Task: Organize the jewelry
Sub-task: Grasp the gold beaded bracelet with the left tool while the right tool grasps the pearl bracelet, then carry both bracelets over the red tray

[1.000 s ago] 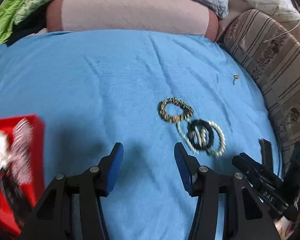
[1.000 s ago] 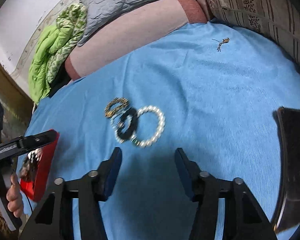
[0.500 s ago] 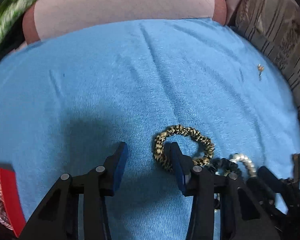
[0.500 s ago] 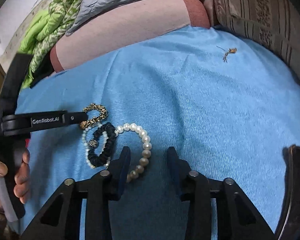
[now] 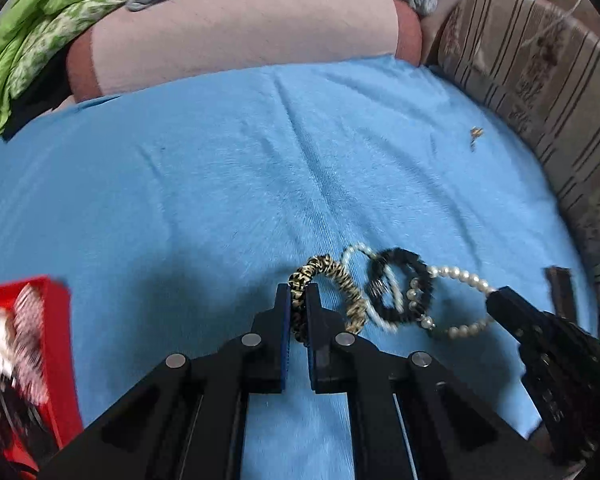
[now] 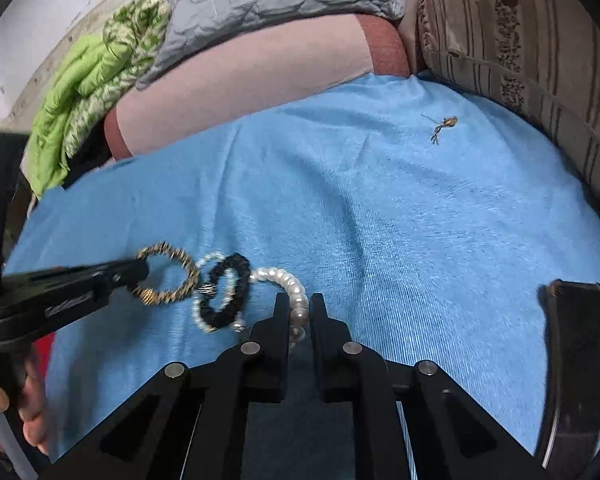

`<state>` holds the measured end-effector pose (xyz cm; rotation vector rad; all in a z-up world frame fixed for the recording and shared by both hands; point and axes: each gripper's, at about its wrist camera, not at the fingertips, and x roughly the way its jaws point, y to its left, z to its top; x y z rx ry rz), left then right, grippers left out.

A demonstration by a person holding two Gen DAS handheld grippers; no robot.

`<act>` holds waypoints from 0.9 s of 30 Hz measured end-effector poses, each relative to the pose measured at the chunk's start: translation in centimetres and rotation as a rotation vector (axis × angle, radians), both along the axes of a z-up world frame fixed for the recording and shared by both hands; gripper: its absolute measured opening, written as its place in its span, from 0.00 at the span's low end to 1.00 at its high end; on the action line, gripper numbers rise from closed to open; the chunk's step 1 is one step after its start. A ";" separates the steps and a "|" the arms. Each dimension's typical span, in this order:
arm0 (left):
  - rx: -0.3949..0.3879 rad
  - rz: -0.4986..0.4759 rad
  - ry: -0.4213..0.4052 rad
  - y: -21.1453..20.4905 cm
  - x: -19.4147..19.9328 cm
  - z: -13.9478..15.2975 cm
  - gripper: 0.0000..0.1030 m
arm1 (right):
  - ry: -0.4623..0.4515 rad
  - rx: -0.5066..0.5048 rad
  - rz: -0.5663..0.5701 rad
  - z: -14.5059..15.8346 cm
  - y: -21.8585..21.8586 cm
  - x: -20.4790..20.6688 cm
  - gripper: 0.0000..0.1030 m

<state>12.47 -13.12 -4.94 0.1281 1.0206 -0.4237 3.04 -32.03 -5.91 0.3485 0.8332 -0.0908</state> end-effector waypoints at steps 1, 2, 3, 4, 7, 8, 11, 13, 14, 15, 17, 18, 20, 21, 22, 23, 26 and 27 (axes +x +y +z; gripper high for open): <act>-0.016 0.003 -0.001 0.6 -0.5 0.5 0.06 | -0.006 0.001 0.000 0.3 0.2 -0.3 0.11; -0.035 0.008 -0.002 1.4 -1.2 1.1 0.06 | -0.014 0.002 0.001 0.8 0.4 -0.8 0.11; -0.058 0.013 -0.003 2.4 -2.0 1.8 0.06 | -0.023 0.004 0.004 1.2 0.7 -1.3 0.11; -0.076 0.017 -0.007 3.1 -2.6 2.4 0.06 | -0.029 0.005 0.006 1.6 1.0 -1.6 0.11; -0.104 0.025 -0.030 4.8 -4.4 3.7 0.06 | -0.043 0.008 0.016 2.6 2.0 -2.9 0.11; -0.108 0.030 -0.042 5.5 -5.1 4.1 0.06 | -0.047 0.008 0.018 2.9 2.3 -3.2 0.11; -0.119 0.051 -0.079 8.2 -7.3 5.3 0.06 | -0.056 0.010 0.028 3.8 3.3 -4.3 0.11; -0.123 0.070 -0.092 9.4 -8.2 5.5 0.06 | -0.061 0.010 0.036 4.4 4.0 -5.0 0.11; -0.125 0.088 -0.098 10.6 -8.8 5.7 0.06 | -0.063 0.010 0.040 4.6 4.2 -5.1 0.11; -0.124 0.104 -0.102 11.7 -9.1 5.7 0.06 | -0.066 0.008 0.047 4.8 4.6 -5.4 0.11; -0.117 0.147 -0.107 13.9 -9.8 5.7 0.06 | -0.071 0.007 0.060 5.3 5.4 -5.9 0.11; -0.114 0.172 -0.109 15.2 -10.1 5.6 0.06 | -0.074 0.007 0.067 5.4 5.8 -6.0 0.11; -0.116 0.218 -0.110 17.4 -10.4 5.7 0.06 | -0.080 0.007 0.085 5.9 6.8 -6.3 0.11; -0.118 0.243 -0.113 18.6 -10.6 5.7 0.06 | -0.083 0.009 0.094 6.0 7.3 -6.4 0.11; -0.117 0.268 -0.119 19.7 -10.7 5.8 0.06 | -0.085 0.012 0.104 6.1 7.7 -6.5 0.11; -0.114 0.290 -0.124 20.9 -10.9 5.9 0.06 | -0.086 0.014 0.115 6.3 8.2 -6.6 0.11; -0.105 0.359 -0.143 24.3 -11.4 6.2 0.06 | -0.089 0.009 0.165 6.8 10.4 -6.7 0.11; -0.099 0.373 -0.147 25.0 -11.4 6.2 0.06 | -0.089 0.006 0.183 7.0 11.2 -6.6 0.11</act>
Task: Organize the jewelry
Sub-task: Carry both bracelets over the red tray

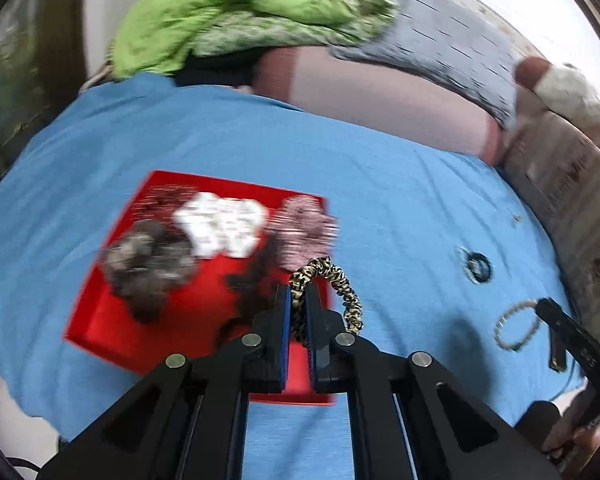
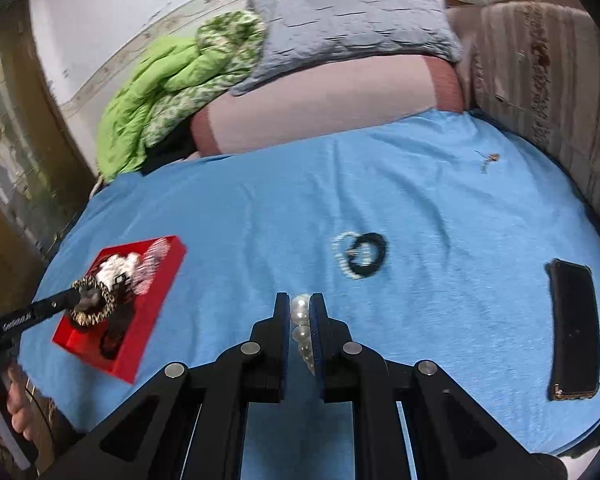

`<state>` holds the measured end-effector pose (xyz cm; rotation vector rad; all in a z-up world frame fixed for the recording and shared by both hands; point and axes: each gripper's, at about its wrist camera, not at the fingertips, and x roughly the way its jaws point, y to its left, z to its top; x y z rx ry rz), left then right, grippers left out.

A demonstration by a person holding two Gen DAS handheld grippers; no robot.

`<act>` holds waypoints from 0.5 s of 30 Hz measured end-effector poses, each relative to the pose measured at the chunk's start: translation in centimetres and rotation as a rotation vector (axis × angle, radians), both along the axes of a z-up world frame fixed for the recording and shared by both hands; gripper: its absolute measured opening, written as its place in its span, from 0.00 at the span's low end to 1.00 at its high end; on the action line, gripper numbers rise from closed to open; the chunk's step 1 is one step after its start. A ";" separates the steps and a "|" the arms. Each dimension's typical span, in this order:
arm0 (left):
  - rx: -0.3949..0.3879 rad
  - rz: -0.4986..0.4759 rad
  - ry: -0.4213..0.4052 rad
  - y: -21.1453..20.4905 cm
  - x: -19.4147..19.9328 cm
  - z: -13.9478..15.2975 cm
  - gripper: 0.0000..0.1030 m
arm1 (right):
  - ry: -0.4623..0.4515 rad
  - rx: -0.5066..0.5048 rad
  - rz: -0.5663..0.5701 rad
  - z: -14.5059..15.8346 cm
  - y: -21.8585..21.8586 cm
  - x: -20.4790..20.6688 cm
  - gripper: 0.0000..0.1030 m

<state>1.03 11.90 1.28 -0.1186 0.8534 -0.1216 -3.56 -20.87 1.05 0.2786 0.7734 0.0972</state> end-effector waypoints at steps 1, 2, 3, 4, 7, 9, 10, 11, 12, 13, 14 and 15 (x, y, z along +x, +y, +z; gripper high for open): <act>0.009 0.024 -0.001 0.9 -0.1 -0.1 0.06 | -0.001 -0.004 0.017 0.1 0.7 0.0 0.11; 0.013 0.041 -0.001 1.6 -0.1 -0.2 0.06 | -0.002 -0.009 0.035 0.2 1.5 0.1 0.11; 0.012 0.059 0.002 2.6 -0.3 -0.5 0.06 | -0.003 -0.017 0.056 0.4 2.4 0.2 0.11; 0.009 0.072 0.006 3.2 -0.3 -0.6 0.06 | -0.004 -0.023 0.078 0.5 3.4 0.3 0.11; -0.007 0.111 0.021 5.5 -0.4 -1.3 0.06 | -0.007 -0.037 0.135 0.9 5.8 0.8 0.11; -0.015 0.135 0.034 6.7 -0.3 -1.9 0.06 | -0.010 -0.044 0.177 1.3 7.6 1.3 0.11; -0.020 0.144 0.040 7.3 -0.3 -2.2 0.06 | -0.010 -0.043 0.194 1.4 8.4 1.5 0.11; -0.022 0.150 0.043 7.6 -0.3 -2.3 0.06 | -0.010 -0.041 0.215 1.6 9.3 1.7 0.11; -0.025 0.159 0.047 8.2 -0.3 -2.5 0.06 | -0.010 -0.039 0.233 1.8 10.1 2.0 0.11; -0.028 0.167 0.051 8.6 -0.3 -2.8 0.06 | -0.010 -0.039 0.257 2.0 11.2 2.3 0.11; -0.031 0.171 0.055 9.1 -0.3 -3.0 0.06 | -0.010 -0.039 0.279 2.1 12.2 2.5 0.11; -0.034 0.176 0.060 9.5 -0.2 -3.3 0.06 | -0.009 -0.038 0.296 2.2 13.0 2.7 0.11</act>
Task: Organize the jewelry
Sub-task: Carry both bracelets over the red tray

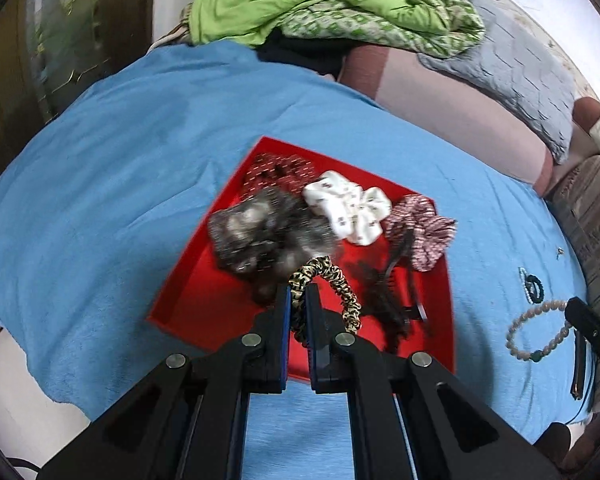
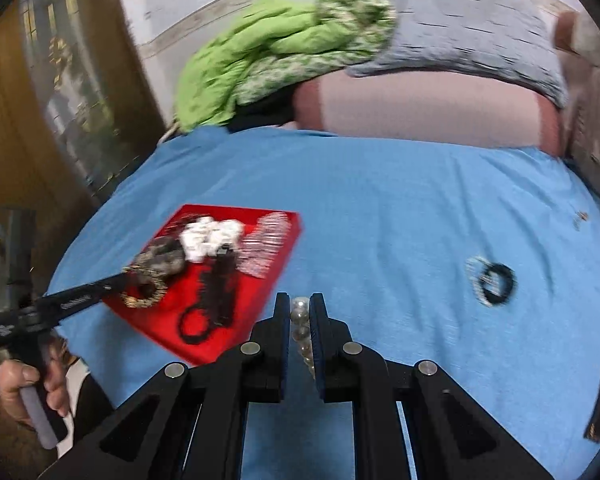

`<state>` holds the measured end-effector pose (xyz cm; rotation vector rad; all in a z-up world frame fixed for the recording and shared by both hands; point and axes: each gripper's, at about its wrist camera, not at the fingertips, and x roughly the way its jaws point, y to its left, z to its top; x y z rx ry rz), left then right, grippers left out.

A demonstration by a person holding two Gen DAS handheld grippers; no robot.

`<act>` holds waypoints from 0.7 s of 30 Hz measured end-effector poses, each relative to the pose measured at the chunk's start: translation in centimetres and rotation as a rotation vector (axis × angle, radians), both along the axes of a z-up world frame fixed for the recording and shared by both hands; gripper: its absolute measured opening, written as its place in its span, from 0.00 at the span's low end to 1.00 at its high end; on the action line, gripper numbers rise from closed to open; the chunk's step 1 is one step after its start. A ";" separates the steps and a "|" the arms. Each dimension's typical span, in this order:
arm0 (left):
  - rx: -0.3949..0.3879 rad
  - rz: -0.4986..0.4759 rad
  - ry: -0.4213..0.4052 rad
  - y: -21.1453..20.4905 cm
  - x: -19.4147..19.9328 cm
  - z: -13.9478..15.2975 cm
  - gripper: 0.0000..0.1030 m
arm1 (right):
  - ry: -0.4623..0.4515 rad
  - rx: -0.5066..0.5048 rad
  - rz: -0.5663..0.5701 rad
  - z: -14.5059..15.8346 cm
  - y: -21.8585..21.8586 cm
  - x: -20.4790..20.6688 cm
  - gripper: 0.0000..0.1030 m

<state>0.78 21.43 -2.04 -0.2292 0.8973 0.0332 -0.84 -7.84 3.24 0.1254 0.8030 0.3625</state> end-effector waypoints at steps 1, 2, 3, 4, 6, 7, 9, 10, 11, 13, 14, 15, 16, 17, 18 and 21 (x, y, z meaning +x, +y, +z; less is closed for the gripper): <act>-0.003 0.003 0.005 0.3 0.0 -0.3 0.06 | 0.003 0.002 0.024 0.1 1.1 0.3 0.11; -0.006 0.004 0.008 0.6 0.0 -0.5 0.06 | 0.006 0.006 0.043 0.1 2.0 0.5 0.11; -0.010 0.006 0.013 0.9 0.0 -0.7 0.06 | 0.012 0.013 0.066 0.1 3.1 0.9 0.11; -0.016 0.009 0.019 1.3 0.1 -1.1 0.06 | 0.018 0.021 0.085 0.1 3.9 1.1 0.11; -0.020 0.011 0.029 1.9 0.1 -1.5 0.06 | 0.031 0.043 0.121 0.0 5.6 1.6 0.11; -0.019 0.013 0.033 2.1 0.1 -1.6 0.06 | 0.041 0.058 0.141 -0.1 6.5 1.9 0.11; -0.010 0.025 0.044 2.7 0.1 -1.9 0.06 | 0.059 0.081 0.177 -0.3 8.3 2.4 0.11; -0.006 0.029 0.051 3.0 0.1 -2.0 0.06 | 0.069 0.091 0.194 -0.5 9.2 2.8 0.11; -0.003 0.036 0.057 3.3 0.1 -2.2 0.06 | 0.078 0.101 0.211 -0.8 10.1 3.1 0.11; -0.004 0.047 0.075 4.0 0.1 -2.6 0.06 | 0.100 0.132 0.235 -1.4 11.4 3.8 0.11; -0.006 0.051 0.083 4.4 0.1 -2.9 0.06 | 0.114 0.145 0.243 -1.7 12.1 4.1 0.11; -0.011 0.054 0.088 4.6 0.1 -3.1 0.06 | 0.130 0.155 0.247 -2.3 12.6 4.5 0.11; -0.019 0.049 0.084 4.8 0.0 -3.2 0.07 | 0.152 0.161 0.249 -3.0 13.2 4.9 0.11; -0.022 0.043 0.080 4.8 0.0 -3.2 0.07 | 0.174 0.160 0.250 -3.7 13.6 5.3 0.11; -0.016 0.037 0.078 4.7 -0.1 -3.2 0.07 | 0.193 0.155 0.250 -4.4 13.9 5.5 0.11; -0.004 0.018 0.074 4.3 -0.2 -3.1 0.07 | 0.231 0.123 0.239 -6.3 14.3 6.0 0.11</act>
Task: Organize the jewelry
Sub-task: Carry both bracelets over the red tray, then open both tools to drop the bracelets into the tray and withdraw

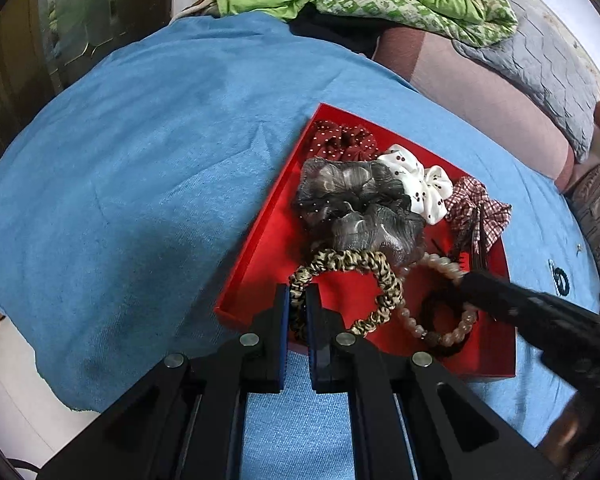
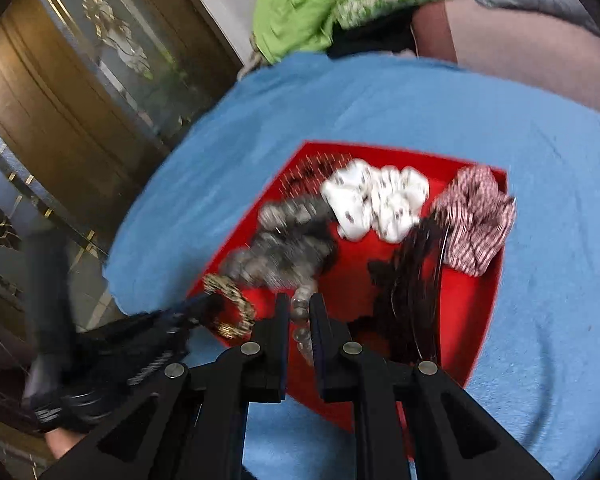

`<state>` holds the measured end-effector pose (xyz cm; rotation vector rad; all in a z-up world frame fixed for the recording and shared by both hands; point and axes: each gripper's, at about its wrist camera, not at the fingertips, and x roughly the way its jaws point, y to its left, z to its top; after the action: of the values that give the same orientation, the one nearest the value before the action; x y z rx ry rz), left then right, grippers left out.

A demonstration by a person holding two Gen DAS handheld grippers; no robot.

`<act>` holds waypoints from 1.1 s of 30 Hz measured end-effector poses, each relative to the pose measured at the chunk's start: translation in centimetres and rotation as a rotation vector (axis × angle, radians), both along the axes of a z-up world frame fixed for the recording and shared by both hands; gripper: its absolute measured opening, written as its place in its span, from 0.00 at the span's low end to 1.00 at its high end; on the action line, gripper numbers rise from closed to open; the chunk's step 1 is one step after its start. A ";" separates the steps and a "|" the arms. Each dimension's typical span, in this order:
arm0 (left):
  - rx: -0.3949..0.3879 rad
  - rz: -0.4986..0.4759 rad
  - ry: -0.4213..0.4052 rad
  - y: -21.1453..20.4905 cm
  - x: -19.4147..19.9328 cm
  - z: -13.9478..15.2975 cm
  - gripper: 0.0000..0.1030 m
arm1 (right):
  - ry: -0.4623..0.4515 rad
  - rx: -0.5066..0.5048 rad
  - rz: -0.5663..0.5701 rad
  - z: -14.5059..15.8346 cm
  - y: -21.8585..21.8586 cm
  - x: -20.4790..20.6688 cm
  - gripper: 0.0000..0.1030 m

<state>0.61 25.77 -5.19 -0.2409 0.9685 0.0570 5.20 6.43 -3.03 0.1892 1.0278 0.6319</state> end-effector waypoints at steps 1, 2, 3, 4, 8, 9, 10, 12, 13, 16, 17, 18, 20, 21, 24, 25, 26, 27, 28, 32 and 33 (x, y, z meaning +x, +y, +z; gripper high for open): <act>-0.004 -0.009 0.000 -0.1 0.0 -0.1 0.07 | 0.007 -0.013 -0.003 -0.4 0.2 0.1 0.11; -0.007 -0.017 -0.002 -0.3 0.1 -0.1 0.07 | 0.013 -0.021 -0.005 -0.7 0.2 0.2 0.11; -0.006 -0.021 -0.002 -0.5 0.1 -0.1 0.08 | 0.017 -0.029 -0.007 -1.0 0.2 0.3 0.11; -0.005 -0.024 -0.002 -0.5 0.1 0.0 0.09 | 0.017 -0.037 -0.008 -1.1 0.3 0.3 0.11; -0.023 -0.028 -0.008 -0.5 -0.1 0.5 0.29 | 0.010 -0.064 -0.003 -1.3 0.5 0.3 0.12; -0.025 -0.021 -0.016 -0.4 -0.2 0.7 0.38 | 0.008 -0.067 -0.002 -1.3 0.6 0.2 0.12; -0.026 -0.014 -0.024 -0.3 -0.3 0.9 0.41 | 0.008 -0.071 0.003 -1.3 0.6 0.1 0.12; -0.028 -0.007 -0.036 -0.3 -0.6 1.5 0.41 | -0.003 -0.080 0.014 -1.2 0.8 -0.3 0.12; -0.028 -0.007 -0.038 -0.4 -0.7 1.7 0.41 | -0.009 -0.086 0.018 -1.1 0.9 -0.5 0.12; -0.012 0.005 -0.049 -0.6 -1.0 2.5 0.42 | -0.029 -0.088 0.025 -0.5 0.6 -1.2 0.18; -0.004 0.008 -0.052 -0.7 -1.1 2.7 0.43 | -0.038 -0.085 0.024 -0.2 0.4 -1.5 0.24; 0.006 0.011 -0.054 -0.9 -1.2 2.9 0.46 | -0.046 -0.082 0.021 0.0 0.2 -1.8 0.27; 0.023 0.015 -0.061 -1.2 -1.4 3.3 0.48 | -0.069 -0.077 0.009 0.7 -0.6 -2.4 0.39; 0.033 0.017 -0.064 -1.5 -1.6 3.5 0.48 | -0.076 -0.075 0.003 1.0 -0.9 -2.6 0.41; 0.059 0.018 -0.071 -2.2 -1.9 4.2 0.51 | -0.094 -0.071 -0.018 1.6 -2.4 -3.3 0.43; 0.070 0.018 -0.076 -2.5 -2.0 4.5 0.52 | -0.097 -0.073 -0.027 1.7 -3.0 -3.5 0.44; 0.085 0.019 -0.083 -2.9 -2.1 4.8 0.53 | -0.099 -0.074 -0.040 1.8 -3.7 -3.7 0.47; 0.109 0.019 -0.091 -3.4 -2.2 5.1 0.55 | -0.099 -0.072 -0.050 1.8 -4.2 -3.9 0.48; 0.137 0.019 -0.099 -3.8 -2.4 5.4 0.56 | -0.096 -0.070 -0.063 1.8 -4.9 -4.1 0.49; 0.254 0.003 -0.130 -6.4 -2.9 6.4 0.61 | -0.089 -0.084 -0.107 1.6 -7.3 -4.8 0.49; 0.262 -0.007 -0.134 -6.8 -3.0 6.6 0.61 | -0.093 -0.090 -0.114 1.6 -7.7 -5.0 0.49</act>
<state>-2.36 18.95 1.45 0.0000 0.8191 0.1582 0.22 -1.31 -1.43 0.1371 0.9471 0.4853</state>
